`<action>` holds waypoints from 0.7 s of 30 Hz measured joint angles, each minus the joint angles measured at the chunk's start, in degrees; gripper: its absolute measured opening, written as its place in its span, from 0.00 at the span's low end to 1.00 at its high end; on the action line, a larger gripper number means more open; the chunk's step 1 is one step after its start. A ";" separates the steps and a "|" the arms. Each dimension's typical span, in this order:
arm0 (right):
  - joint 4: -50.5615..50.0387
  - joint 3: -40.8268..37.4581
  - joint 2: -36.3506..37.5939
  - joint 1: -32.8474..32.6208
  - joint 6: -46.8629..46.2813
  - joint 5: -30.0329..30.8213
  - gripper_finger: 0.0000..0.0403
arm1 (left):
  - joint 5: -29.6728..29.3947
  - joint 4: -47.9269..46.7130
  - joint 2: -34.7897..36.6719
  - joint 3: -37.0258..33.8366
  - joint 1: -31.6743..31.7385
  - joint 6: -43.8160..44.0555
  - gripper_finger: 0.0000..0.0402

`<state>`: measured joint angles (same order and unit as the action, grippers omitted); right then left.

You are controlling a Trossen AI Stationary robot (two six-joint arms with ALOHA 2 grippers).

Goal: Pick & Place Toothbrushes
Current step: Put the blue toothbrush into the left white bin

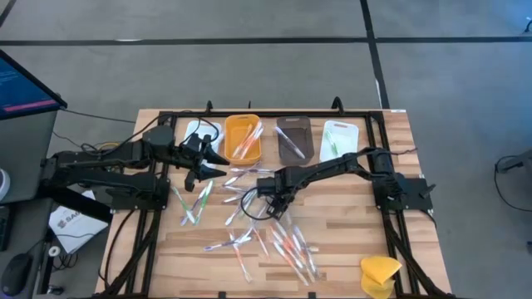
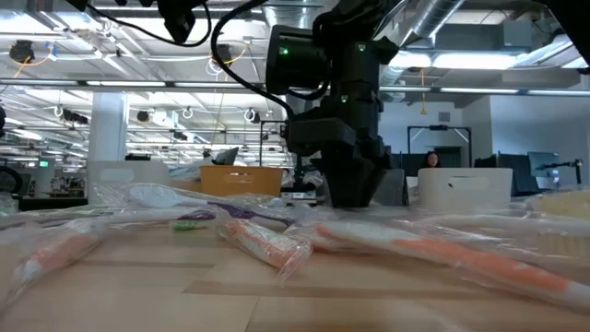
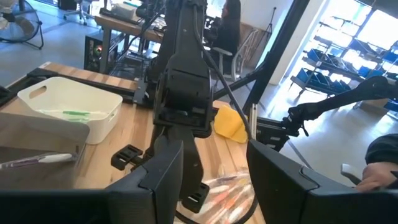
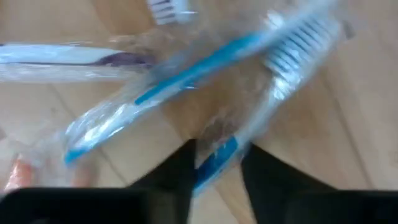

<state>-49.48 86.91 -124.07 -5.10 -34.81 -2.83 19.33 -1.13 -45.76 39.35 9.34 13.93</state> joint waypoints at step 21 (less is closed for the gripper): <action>-6.70 -0.41 2.79 -1.46 -1.12 4.69 0.02 | -0.01 1.23 0.02 0.00 0.00 -0.15 0.43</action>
<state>-56.18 86.51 -121.28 -6.56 -35.93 1.86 19.32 0.11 -45.74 39.35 9.34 13.78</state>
